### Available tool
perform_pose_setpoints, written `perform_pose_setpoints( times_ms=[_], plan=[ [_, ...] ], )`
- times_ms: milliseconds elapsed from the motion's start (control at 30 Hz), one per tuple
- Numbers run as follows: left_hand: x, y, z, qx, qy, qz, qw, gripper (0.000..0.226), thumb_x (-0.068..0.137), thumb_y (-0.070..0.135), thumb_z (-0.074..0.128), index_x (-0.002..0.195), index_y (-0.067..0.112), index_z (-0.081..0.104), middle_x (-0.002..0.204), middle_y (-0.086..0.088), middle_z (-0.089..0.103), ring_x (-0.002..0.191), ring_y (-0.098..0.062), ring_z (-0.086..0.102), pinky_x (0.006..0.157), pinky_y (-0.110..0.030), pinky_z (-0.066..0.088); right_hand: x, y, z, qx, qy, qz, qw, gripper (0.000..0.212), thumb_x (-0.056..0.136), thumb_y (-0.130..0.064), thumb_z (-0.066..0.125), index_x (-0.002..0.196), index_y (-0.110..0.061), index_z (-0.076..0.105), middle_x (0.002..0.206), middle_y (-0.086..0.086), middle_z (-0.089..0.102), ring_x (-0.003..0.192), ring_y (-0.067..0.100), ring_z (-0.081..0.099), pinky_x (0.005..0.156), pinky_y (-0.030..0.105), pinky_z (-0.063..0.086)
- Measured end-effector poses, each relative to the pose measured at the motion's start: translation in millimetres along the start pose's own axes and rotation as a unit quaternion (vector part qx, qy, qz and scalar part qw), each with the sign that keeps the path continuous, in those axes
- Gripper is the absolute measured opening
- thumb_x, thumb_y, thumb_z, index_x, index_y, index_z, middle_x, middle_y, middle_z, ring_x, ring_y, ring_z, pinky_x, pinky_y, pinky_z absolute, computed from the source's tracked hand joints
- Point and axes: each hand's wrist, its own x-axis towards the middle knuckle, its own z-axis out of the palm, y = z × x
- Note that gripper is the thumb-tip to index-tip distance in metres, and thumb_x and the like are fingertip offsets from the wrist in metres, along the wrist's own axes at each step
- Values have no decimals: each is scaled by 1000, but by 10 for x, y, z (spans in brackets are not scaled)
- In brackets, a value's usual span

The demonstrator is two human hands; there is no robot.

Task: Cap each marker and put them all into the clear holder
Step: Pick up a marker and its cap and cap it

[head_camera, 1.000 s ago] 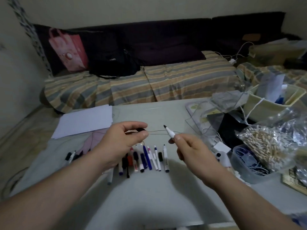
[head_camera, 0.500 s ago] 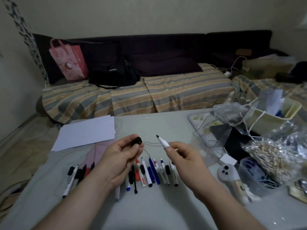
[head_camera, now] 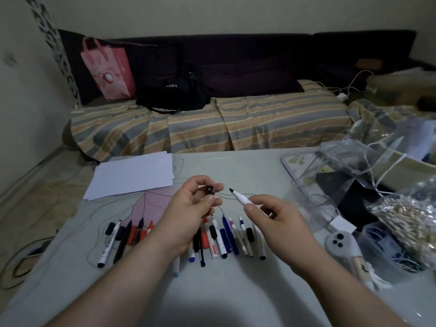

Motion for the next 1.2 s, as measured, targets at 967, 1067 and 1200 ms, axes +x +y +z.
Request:
perform_pose_setpoints(
  times_ms=[967, 1067, 1200],
  plan=[
    [-55, -259, -24, 23, 85, 22, 996, 18, 103, 23, 57, 109, 21, 73, 94, -1, 79, 91, -14, 75, 82, -40, 62, 120, -15, 233, -275, -2, -101, 956, 26, 92, -50, 51, 86, -29, 65, 67, -3, 57, 64, 13, 55, 60, 41, 52],
    [-105, -224, 13, 79, 74, 48, 993, 14, 100, 28, 60, 104, 28, 74, 90, 4, 78, 85, -7, 74, 77, -47, 62, 102, -4, 190, -288, 9, -140, 947, 30, 94, -51, 49, 83, -27, 63, 69, -3, 56, 69, 12, 55, 61, 42, 50],
    [-75, -178, 64, 49, 54, 46, 996, 15, 99, 30, 62, 96, 32, 77, 91, -5, 75, 80, -13, 70, 85, -47, 59, 110, 18, 104, -268, -4, -151, 951, 38, 95, -54, 45, 82, -22, 60, 69, -3, 57, 69, 12, 54, 63, 42, 49]
  ],
)
